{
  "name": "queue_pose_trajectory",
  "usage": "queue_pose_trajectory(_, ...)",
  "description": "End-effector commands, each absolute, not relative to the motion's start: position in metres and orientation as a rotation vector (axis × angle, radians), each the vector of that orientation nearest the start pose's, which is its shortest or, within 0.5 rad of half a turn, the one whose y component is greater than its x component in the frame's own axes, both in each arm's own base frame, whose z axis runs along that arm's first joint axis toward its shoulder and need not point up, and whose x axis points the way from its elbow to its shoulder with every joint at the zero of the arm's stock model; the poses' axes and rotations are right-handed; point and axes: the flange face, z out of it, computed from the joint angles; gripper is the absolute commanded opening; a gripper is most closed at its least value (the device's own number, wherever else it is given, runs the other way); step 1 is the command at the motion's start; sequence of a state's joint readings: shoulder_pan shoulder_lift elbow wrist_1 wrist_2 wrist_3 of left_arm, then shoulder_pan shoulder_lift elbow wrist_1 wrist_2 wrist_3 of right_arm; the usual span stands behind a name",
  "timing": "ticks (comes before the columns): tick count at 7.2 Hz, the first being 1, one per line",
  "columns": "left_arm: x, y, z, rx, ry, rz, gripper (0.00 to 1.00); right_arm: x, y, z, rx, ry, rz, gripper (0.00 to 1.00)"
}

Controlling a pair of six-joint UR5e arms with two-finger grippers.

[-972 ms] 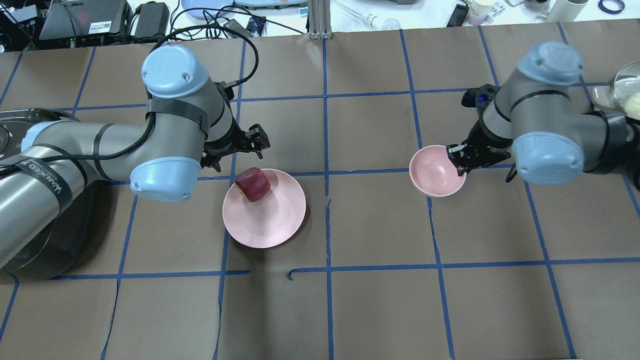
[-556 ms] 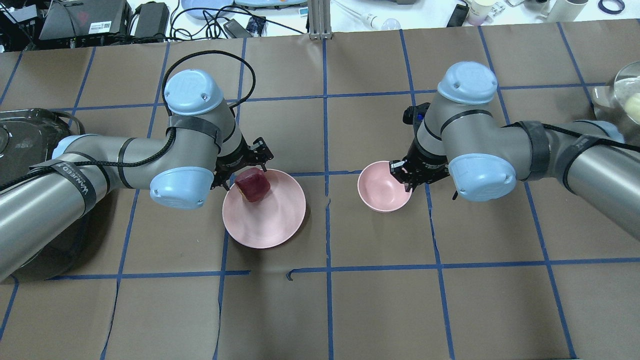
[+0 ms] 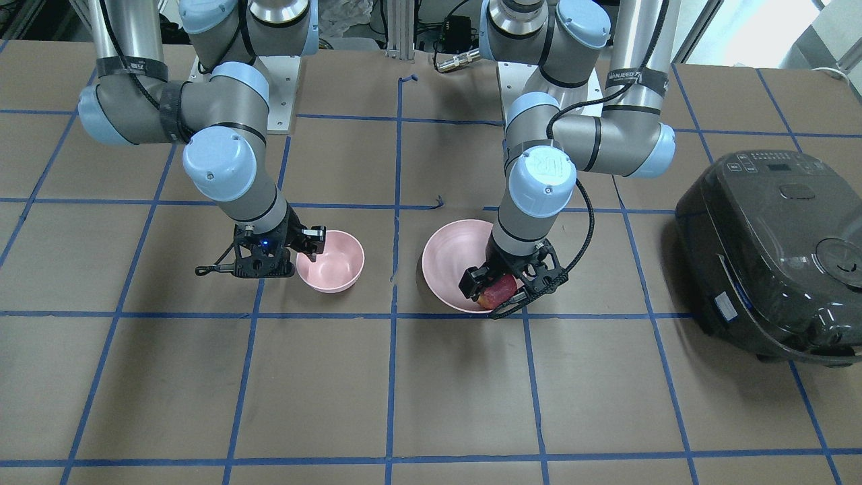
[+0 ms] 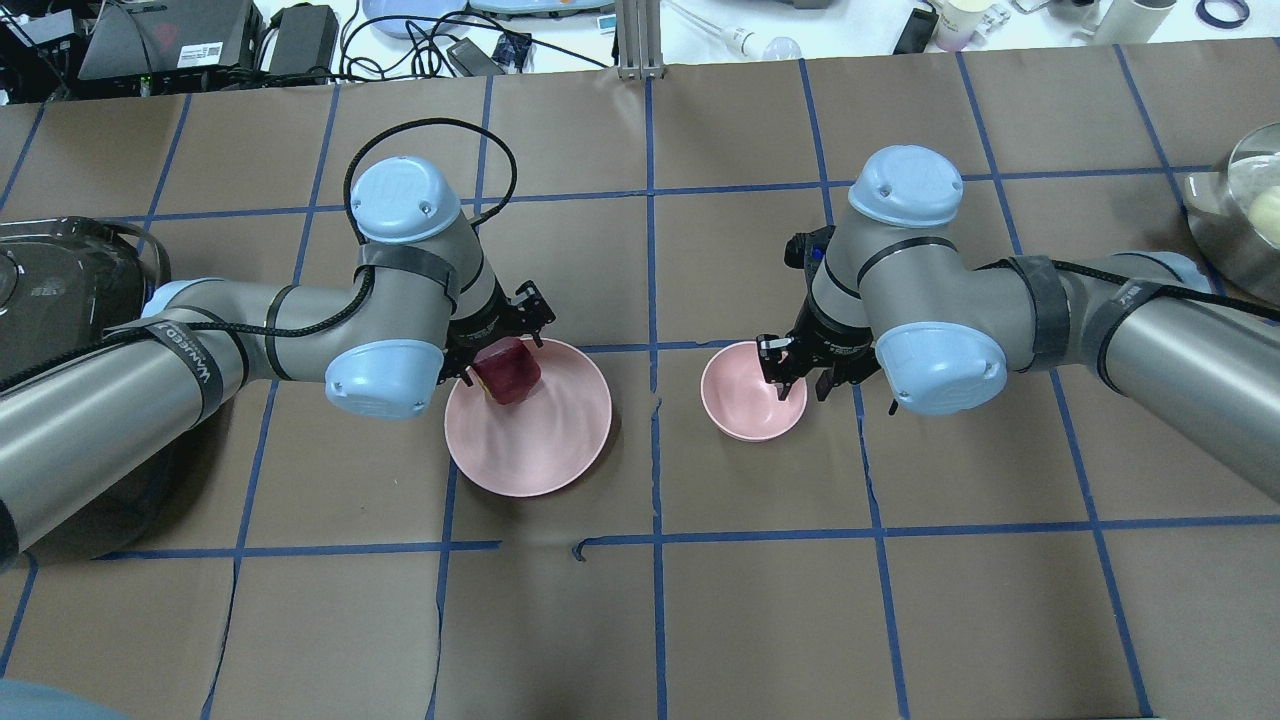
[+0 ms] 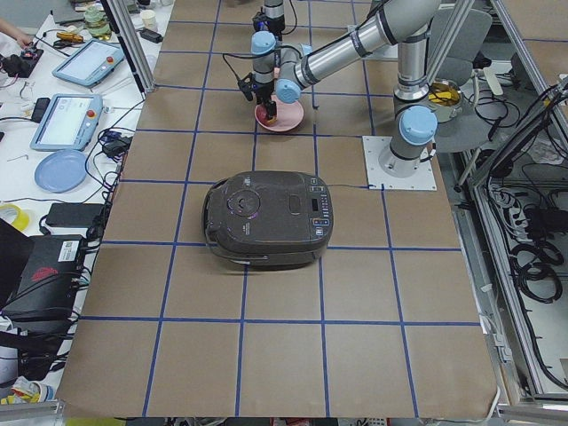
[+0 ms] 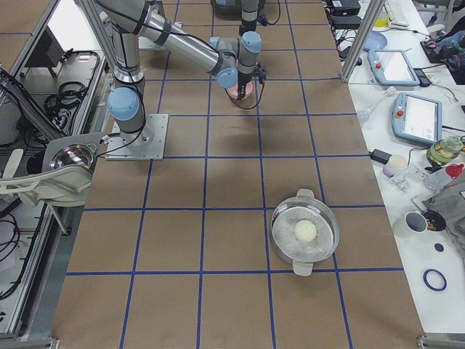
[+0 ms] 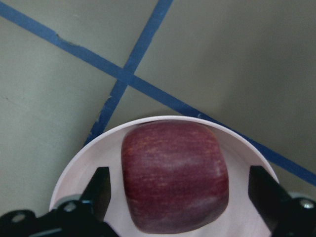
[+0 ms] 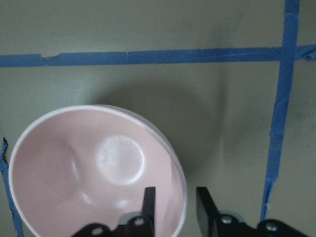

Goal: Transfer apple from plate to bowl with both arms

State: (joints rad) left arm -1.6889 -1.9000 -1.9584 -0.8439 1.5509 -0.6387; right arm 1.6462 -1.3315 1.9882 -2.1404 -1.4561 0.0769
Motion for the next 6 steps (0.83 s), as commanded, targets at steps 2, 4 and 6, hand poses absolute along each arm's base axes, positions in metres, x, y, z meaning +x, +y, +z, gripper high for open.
queue_pose_trajectory(2, -0.197, -0.51, 0.204, -0.799, 3.05, 0.02, 0.5, 0.166, -0.538, 0.348, 0.01, 3.147, -0.003, 1.0)
queue_pose_trajectory(4, -0.21, -0.51, 0.236, -0.506, 3.136, -0.061, 0.25, 0.159, -0.55, 0.467, 0.024, 3.173, 0.026, 1.0)
queue_pose_trajectory(6, -0.279, -0.493, 0.266, -0.193, 3.178, -0.138, 0.13, 0.158, -0.531, 0.552, 0.022, 3.172, -0.134, 1.0)
